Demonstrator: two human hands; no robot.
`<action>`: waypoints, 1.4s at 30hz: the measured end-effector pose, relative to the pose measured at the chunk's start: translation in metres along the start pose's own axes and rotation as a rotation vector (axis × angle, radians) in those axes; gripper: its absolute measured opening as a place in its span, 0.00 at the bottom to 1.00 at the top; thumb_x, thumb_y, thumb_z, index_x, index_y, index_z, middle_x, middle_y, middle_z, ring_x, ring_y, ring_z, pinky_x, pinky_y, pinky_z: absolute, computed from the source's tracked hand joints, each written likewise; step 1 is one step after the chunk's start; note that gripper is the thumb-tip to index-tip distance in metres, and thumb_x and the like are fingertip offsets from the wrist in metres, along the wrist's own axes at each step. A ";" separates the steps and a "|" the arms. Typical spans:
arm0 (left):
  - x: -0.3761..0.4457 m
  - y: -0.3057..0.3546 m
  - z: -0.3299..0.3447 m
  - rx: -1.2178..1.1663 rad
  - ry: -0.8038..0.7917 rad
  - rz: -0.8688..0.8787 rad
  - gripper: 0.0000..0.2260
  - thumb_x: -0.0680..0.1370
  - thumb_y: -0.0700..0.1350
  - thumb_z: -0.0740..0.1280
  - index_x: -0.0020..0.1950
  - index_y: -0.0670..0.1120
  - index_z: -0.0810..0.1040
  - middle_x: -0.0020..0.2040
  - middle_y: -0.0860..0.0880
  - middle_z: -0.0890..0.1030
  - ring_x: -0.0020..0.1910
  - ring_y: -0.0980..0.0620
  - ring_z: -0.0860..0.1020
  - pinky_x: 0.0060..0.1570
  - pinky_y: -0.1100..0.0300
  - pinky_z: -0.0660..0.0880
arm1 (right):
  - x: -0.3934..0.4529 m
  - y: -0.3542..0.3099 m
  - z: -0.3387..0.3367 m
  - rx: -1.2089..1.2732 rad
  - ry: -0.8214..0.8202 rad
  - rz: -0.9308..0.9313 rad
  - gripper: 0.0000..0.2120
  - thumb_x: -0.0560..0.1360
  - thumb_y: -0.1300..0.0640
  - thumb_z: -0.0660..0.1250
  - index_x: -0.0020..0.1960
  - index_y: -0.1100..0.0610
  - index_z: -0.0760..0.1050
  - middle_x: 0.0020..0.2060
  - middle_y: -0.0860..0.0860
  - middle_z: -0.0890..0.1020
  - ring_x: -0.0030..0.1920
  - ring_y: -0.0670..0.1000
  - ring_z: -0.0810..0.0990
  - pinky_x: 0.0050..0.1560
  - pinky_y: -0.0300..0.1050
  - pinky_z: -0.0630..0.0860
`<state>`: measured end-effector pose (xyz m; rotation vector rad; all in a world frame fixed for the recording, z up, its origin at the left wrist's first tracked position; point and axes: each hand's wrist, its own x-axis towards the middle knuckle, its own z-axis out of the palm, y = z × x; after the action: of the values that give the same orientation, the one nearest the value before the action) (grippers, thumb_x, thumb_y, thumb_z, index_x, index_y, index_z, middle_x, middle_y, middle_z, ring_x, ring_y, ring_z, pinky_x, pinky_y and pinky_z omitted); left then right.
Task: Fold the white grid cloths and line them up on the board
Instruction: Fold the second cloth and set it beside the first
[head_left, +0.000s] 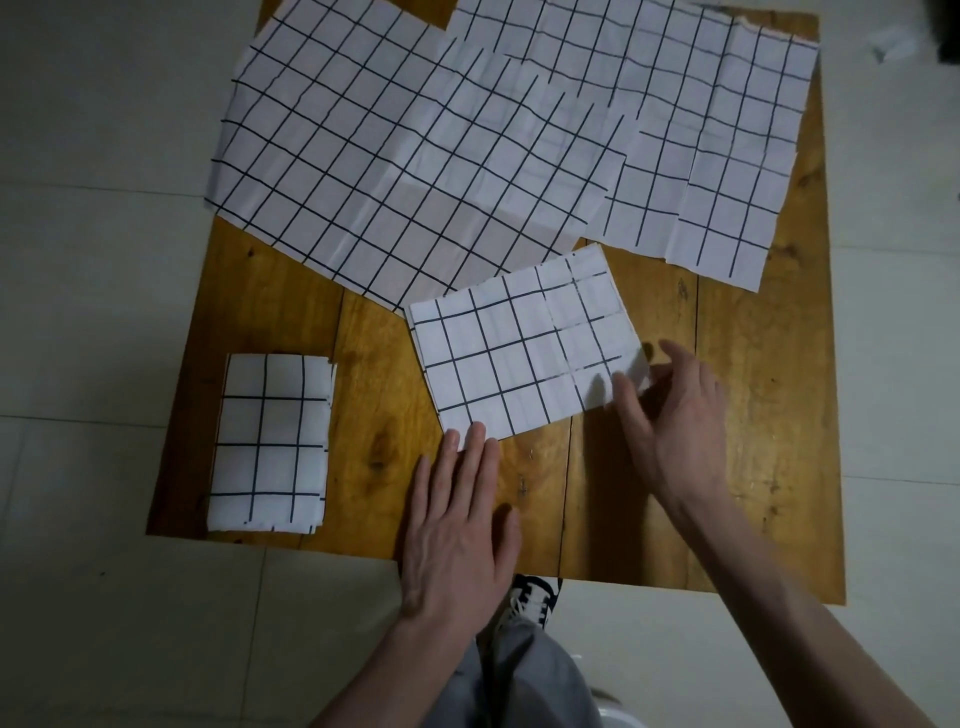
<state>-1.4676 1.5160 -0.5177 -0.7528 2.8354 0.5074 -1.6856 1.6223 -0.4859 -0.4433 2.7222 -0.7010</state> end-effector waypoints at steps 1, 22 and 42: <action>0.000 0.000 0.000 -0.001 0.003 -0.001 0.30 0.87 0.58 0.46 0.86 0.46 0.52 0.87 0.48 0.50 0.86 0.46 0.48 0.80 0.40 0.55 | 0.004 -0.001 0.001 0.021 -0.014 0.037 0.30 0.80 0.40 0.66 0.75 0.57 0.68 0.65 0.57 0.77 0.66 0.56 0.71 0.64 0.48 0.68; -0.004 -0.004 0.002 -0.033 0.033 0.046 0.28 0.87 0.56 0.50 0.86 0.45 0.55 0.86 0.48 0.53 0.85 0.47 0.50 0.80 0.42 0.56 | -0.008 -0.020 -0.009 0.755 -0.027 0.384 0.03 0.78 0.57 0.73 0.51 0.55 0.82 0.43 0.56 0.83 0.44 0.55 0.81 0.44 0.52 0.78; -0.012 -0.010 -0.006 -0.162 0.138 0.069 0.26 0.84 0.52 0.59 0.81 0.45 0.67 0.84 0.49 0.62 0.84 0.51 0.58 0.79 0.49 0.60 | -0.090 -0.038 0.028 0.312 0.108 -0.364 0.18 0.82 0.58 0.64 0.71 0.54 0.79 0.67 0.49 0.79 0.68 0.49 0.76 0.64 0.53 0.75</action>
<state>-1.4524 1.5110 -0.5124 -0.7457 2.9839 0.7298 -1.5852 1.6117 -0.4716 -0.8533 2.5851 -1.2535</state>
